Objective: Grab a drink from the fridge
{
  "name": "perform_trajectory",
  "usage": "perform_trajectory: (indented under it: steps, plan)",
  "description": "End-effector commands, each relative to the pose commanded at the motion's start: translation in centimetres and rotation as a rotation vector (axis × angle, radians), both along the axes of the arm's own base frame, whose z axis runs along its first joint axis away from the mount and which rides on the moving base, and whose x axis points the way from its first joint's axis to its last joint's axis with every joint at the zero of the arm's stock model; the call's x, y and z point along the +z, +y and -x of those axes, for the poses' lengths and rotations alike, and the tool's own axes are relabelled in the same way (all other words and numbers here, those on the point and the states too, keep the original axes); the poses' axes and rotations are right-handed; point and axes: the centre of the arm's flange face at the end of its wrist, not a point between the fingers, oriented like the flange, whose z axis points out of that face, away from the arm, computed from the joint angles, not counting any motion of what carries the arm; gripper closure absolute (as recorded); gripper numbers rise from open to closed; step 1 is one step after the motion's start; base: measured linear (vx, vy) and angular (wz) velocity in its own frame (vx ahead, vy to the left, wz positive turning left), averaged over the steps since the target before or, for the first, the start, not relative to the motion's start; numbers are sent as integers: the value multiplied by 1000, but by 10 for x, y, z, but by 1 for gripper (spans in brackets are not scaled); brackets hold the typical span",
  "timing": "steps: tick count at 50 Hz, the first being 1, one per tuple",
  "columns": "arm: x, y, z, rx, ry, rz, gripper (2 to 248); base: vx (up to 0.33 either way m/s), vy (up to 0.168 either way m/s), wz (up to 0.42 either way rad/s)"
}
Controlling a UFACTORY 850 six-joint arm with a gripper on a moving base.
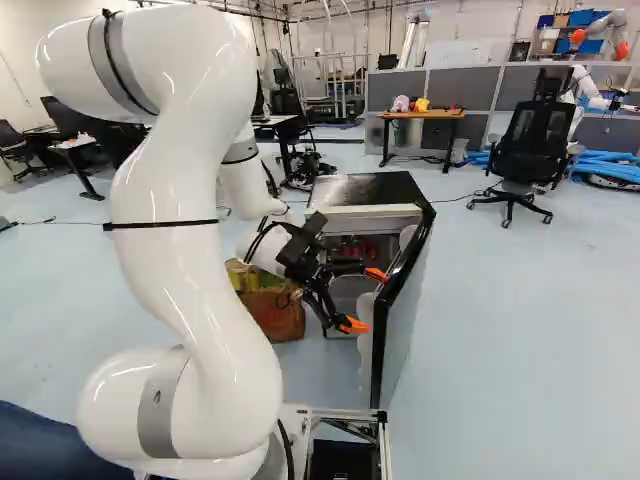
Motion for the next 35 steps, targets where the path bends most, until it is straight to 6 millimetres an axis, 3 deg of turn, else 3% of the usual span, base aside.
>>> perform_trajectory:
  steps: [35]
  plan:
    - [10, -71, -36, -234, -116, -20, 3, 0, 0, 0]
